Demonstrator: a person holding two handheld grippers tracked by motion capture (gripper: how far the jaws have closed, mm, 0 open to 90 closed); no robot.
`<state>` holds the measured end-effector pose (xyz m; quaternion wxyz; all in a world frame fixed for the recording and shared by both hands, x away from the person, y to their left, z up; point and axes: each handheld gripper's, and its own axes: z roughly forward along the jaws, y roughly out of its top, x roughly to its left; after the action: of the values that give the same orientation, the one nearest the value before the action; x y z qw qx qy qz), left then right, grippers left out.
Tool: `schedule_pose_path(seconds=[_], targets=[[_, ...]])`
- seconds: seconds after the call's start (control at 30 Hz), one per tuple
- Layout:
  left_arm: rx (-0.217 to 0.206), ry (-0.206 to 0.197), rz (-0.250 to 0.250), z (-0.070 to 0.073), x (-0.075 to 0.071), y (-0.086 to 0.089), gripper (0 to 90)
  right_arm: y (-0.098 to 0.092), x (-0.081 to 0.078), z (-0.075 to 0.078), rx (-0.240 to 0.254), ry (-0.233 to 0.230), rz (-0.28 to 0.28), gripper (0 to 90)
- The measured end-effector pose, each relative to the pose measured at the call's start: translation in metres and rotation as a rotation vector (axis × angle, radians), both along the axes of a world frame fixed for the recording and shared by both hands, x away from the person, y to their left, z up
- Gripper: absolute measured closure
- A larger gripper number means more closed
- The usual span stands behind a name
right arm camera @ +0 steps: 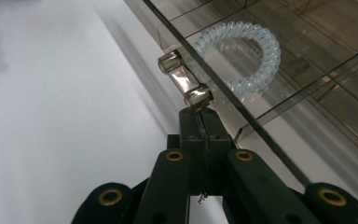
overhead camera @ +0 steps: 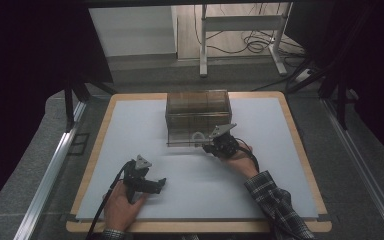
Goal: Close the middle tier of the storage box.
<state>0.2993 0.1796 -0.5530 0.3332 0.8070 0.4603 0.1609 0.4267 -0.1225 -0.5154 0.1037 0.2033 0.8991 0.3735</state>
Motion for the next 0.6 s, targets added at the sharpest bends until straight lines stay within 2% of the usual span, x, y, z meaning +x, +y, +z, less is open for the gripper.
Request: schedule_pose_path(seconds=[0.33, 0.6], targets=[[0.0, 0.0, 0.0, 0.0, 0.0, 0.0, 0.0, 0.0012, 0.0016, 0.0022, 0.002, -0.022, -0.002, 88.2], [0.0, 0.0, 0.0, 0.0, 0.0, 0.0, 0.0, 0.0022, 0.0048, 0.0036, 0.008, -0.022, -0.018, 88.3]])
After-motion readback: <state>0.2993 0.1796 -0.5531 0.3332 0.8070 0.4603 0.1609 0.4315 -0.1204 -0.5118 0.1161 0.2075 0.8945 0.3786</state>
